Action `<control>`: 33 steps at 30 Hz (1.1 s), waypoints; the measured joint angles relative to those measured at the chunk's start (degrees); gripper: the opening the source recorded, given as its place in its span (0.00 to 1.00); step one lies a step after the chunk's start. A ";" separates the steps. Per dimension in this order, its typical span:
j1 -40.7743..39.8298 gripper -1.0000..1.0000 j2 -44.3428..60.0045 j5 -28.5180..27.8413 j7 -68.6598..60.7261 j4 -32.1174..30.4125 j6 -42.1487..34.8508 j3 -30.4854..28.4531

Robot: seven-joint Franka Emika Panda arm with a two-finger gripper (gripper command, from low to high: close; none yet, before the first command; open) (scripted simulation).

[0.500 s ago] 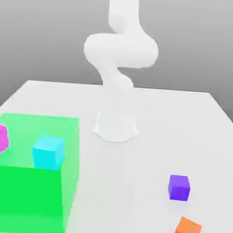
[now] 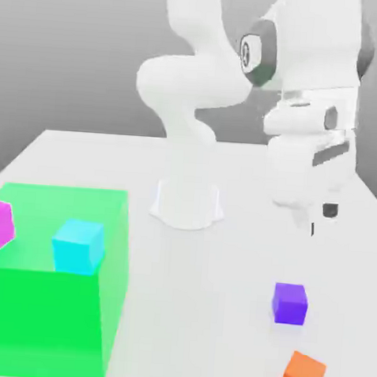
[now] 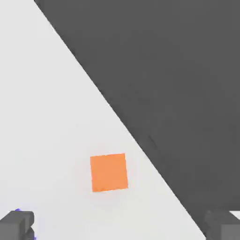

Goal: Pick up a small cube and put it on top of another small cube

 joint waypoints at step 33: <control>2.33 0.00 16.37 -3.05 -3.83 6.87 -1.53 -0.98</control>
